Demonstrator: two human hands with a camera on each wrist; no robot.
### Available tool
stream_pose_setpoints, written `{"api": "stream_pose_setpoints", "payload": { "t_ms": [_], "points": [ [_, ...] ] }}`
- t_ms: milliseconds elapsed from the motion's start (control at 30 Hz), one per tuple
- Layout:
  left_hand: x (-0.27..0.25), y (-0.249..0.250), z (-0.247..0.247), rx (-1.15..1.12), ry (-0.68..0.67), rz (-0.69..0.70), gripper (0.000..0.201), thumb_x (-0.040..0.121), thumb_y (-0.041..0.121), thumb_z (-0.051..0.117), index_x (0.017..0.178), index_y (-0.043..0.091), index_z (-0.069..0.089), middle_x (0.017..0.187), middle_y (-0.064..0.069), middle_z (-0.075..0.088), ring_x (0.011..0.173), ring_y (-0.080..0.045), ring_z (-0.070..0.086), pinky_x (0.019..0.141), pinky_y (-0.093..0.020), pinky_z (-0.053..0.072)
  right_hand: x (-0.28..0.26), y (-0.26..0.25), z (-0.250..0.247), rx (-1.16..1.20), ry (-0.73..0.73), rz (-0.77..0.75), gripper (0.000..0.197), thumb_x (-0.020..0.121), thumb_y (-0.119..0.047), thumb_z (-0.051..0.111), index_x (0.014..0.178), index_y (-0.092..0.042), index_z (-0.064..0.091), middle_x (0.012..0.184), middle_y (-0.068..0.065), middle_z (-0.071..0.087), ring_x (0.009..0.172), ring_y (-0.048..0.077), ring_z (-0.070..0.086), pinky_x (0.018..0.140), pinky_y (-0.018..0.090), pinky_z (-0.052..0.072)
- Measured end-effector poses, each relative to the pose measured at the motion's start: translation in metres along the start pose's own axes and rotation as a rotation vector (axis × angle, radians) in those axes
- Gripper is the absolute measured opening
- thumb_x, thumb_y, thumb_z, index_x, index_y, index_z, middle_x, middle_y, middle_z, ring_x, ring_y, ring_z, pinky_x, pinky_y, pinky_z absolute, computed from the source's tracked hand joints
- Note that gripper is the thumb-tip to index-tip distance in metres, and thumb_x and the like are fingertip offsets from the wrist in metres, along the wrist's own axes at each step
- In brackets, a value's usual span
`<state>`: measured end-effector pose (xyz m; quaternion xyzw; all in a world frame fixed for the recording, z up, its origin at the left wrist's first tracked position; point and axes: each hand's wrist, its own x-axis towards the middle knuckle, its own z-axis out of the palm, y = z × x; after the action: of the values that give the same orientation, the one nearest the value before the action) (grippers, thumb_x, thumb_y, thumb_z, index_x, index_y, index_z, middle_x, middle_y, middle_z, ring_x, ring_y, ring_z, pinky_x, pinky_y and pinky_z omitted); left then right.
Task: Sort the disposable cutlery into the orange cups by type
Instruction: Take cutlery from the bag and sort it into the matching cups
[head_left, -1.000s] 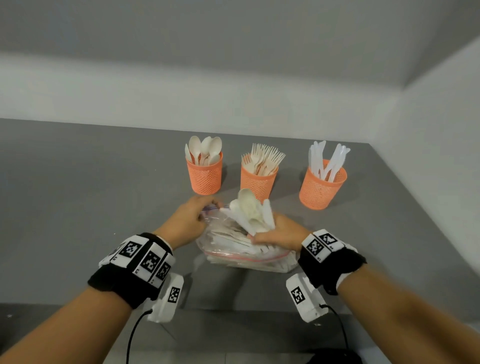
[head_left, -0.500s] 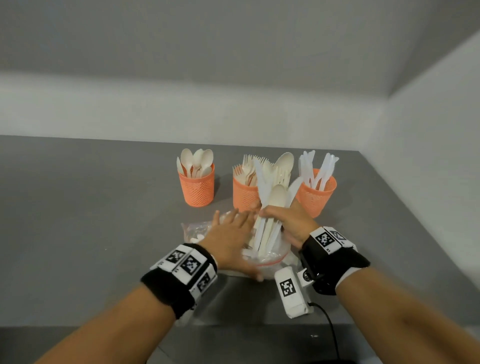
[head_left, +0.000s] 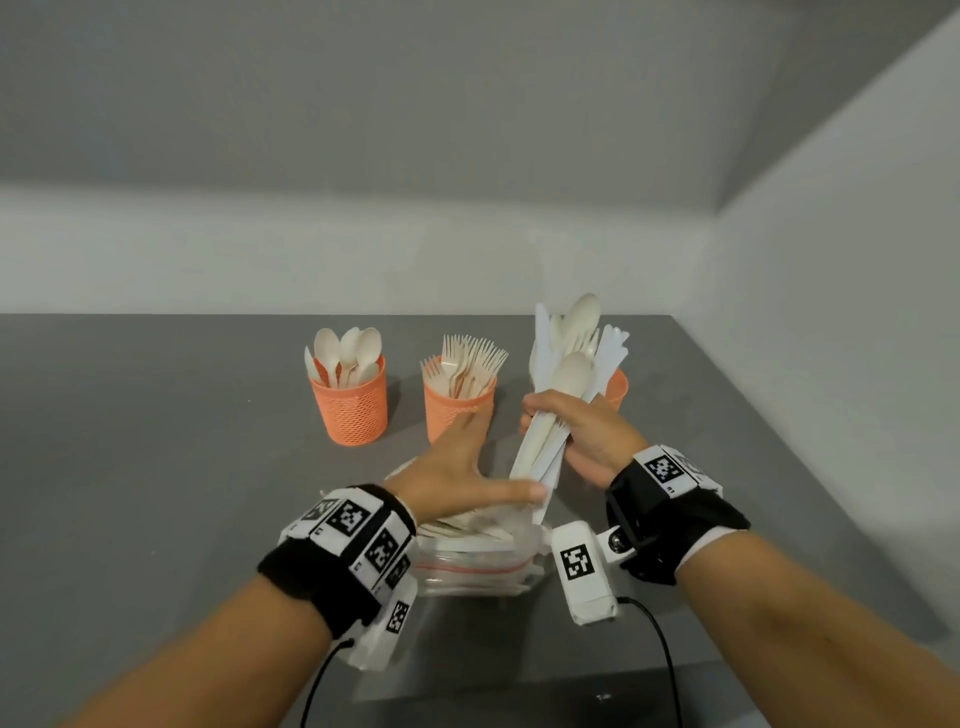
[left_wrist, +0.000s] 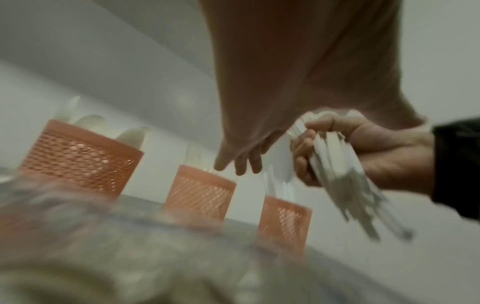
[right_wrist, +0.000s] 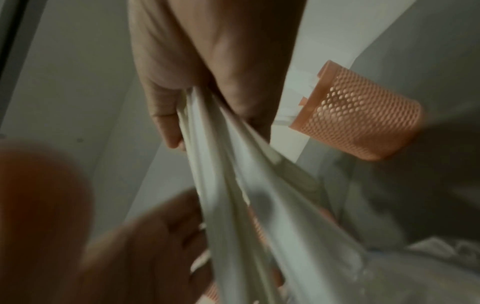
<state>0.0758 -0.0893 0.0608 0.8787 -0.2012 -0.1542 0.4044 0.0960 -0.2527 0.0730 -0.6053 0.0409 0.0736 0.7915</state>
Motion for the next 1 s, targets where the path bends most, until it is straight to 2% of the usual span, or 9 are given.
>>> {"api": "stream_pose_setpoints", "payload": {
  "t_ms": [167,300,400,500,600,667,767,900,1000],
  "points": [
    [0.027,0.011,-0.012,-0.715,-0.004,-0.065,0.097,0.06,0.023,0.082,0.141,0.015,0.03,0.131,-0.011,0.056,0.117,-0.02,0.058,0.103,-0.041,0.045,-0.005,-0.004,0.026,0.022,-0.258,0.035,0.014,0.089,-0.001,0.05,0.082,0.001,0.062,0.079,0.008,0.067,0.081,0.016,0.064,0.074,0.024,0.056],
    [0.026,0.013,-0.014,-0.821,-0.105,-0.033,0.024,0.084,-0.002,0.058,0.108,0.0,0.058,0.091,-0.014,0.067,0.083,-0.016,0.069,0.078,-0.026,0.057,-0.001,-0.015,0.033,-0.193,-0.241,0.05,0.023,0.088,-0.013,0.058,0.1,0.005,0.065,0.101,0.016,0.071,0.097,0.019,0.068,0.075,0.02,0.056],
    [0.024,0.011,-0.012,-0.846,-0.083,-0.05,0.017,0.087,-0.001,0.053,0.102,0.002,0.062,0.079,-0.009,0.069,0.069,-0.013,0.068,0.064,-0.023,0.057,0.0,-0.022,0.033,-0.457,-0.238,0.019,0.019,0.088,-0.025,0.06,0.088,-0.008,0.069,0.08,0.003,0.075,0.085,0.012,0.071,0.065,0.012,0.055],
    [0.027,0.008,-0.013,-0.81,-0.045,-0.068,0.006,0.081,0.009,0.063,0.085,0.005,0.066,0.07,-0.004,0.066,0.063,-0.01,0.065,0.059,-0.022,0.053,0.005,-0.019,0.03,-0.576,-0.276,-0.002,0.037,0.085,-0.044,0.059,0.1,-0.011,0.068,0.096,0.02,0.072,0.1,0.035,0.066,0.095,0.037,0.052],
    [0.028,0.008,-0.011,-0.943,-0.001,-0.076,0.007,0.086,0.008,0.06,0.081,0.009,0.065,0.063,-0.005,0.057,0.056,-0.011,0.059,0.06,-0.026,0.052,0.006,-0.012,0.027,-0.519,-0.201,-0.071,0.036,0.088,-0.043,0.055,0.102,-0.01,0.062,0.07,0.012,0.065,0.067,0.029,0.066,0.08,0.033,0.055],
    [0.03,0.006,-0.01,-0.994,0.02,-0.046,0.008,0.088,0.008,0.059,0.089,0.011,0.066,0.062,-0.002,0.057,0.055,-0.01,0.057,0.075,-0.036,0.054,0.004,-0.007,0.024,-0.416,-0.06,-0.186,0.022,0.09,-0.032,0.056,0.092,-0.009,0.059,0.061,-0.001,0.062,0.052,0.016,0.059,0.062,0.025,0.054],
    [0.031,0.004,-0.01,-1.008,0.042,-0.011,0.018,0.088,0.008,0.059,0.106,0.006,0.061,0.061,0.005,0.065,0.057,-0.006,0.06,0.098,-0.044,0.042,0.003,-0.002,0.022,-0.336,0.012,-0.267,0.018,0.091,-0.017,0.057,0.077,-0.005,0.056,0.058,0.003,0.06,0.043,0.019,0.056,0.047,0.02,0.048],
    [0.032,0.002,-0.007,-1.052,0.053,-0.01,0.025,0.087,0.019,0.059,0.109,0.007,0.06,0.064,0.003,0.063,0.057,-0.007,0.059,0.067,-0.024,0.051,0.007,-0.002,0.02,-0.169,0.031,-0.183,0.021,0.095,-0.016,0.049,0.079,-0.005,0.052,0.073,0.012,0.063,0.055,0.022,0.06,0.053,0.03,0.053],
    [0.035,-0.006,-0.004,-1.094,0.13,-0.079,0.041,0.08,0.019,0.068,0.117,0.002,0.059,0.066,-0.002,0.059,0.057,-0.013,0.056,0.055,-0.026,0.05,0.012,-0.008,0.02,-0.003,0.134,-0.179,0.019,0.099,-0.018,0.038,0.084,-0.009,0.046,0.072,0.007,0.06,0.064,0.022,0.062,0.066,0.038,0.055]
  ]
}}
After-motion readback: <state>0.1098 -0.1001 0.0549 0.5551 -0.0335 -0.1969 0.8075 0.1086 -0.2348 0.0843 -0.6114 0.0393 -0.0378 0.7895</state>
